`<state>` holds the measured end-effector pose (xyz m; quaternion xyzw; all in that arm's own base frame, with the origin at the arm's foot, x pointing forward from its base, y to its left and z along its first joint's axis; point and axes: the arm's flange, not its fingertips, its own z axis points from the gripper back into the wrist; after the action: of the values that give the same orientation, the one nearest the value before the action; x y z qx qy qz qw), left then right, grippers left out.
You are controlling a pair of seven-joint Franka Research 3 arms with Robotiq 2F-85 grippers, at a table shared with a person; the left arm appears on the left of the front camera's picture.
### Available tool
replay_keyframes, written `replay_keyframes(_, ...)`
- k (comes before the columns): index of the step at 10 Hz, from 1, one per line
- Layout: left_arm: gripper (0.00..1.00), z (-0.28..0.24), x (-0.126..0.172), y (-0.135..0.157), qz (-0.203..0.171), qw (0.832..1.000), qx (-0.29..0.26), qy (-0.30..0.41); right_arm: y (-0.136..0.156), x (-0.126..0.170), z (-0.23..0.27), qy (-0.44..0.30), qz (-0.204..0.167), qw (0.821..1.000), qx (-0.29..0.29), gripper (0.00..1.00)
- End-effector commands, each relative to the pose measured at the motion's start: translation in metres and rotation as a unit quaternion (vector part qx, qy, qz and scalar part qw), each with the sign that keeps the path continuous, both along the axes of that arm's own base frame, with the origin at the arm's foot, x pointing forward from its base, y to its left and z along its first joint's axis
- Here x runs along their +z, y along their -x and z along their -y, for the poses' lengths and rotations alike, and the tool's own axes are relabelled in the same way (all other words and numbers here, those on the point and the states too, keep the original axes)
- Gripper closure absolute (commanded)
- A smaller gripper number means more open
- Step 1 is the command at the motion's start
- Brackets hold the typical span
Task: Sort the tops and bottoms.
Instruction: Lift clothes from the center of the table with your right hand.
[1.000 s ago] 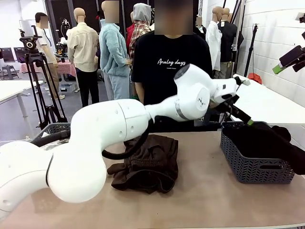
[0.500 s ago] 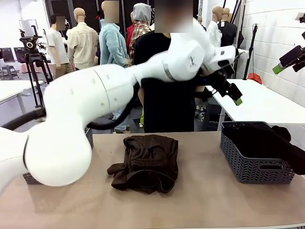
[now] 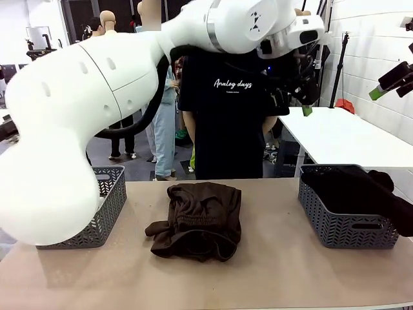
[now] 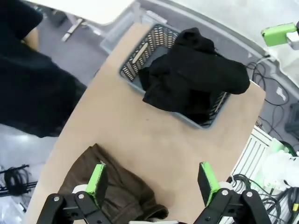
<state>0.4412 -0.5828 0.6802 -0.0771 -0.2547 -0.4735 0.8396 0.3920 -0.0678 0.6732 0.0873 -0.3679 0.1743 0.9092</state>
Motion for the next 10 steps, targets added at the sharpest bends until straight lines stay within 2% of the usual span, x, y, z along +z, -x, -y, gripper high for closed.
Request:
replay_keyframes(1,0.00,-0.097,-0.113,0.094,0.010,0.999,-0.033,-0.008,-0.002,0.000,0.000,0.001,0.002,1.000,0.003,0.00)
replay_keyframes(2,0.00,0.000,0.000,0.000,0.000,1.000,0.000,0.000,-0.002,0.000,0.000,0.001,0.002,1.000,0.003,0.00)
replay_keyframes(7,0.00,0.002,-0.004,0.000,0.000,1.000,0.001,-0.004,-0.002,0.000,0.000,0.001,0.002,1.000,0.003,0.00)
replay_keyframes(8,0.00,-0.037,-0.016,0.001,0.000,0.999,0.047,-0.025,-0.002,0.000,0.000,0.001,0.002,1.000,0.003,0.00)
replay_keyframes(9,0.00,-0.082,-0.034,0.010,-0.036,0.996,0.066,-0.050,-0.002,0.000,0.000,0.001,0.002,1.000,0.003,0.00)
replay_keyframes(10,0.00,-0.132,-0.041,0.028,-0.046,0.991,0.089,-0.091,-0.002,0.000,0.000,0.001,0.002,1.000,0.003,0.00)
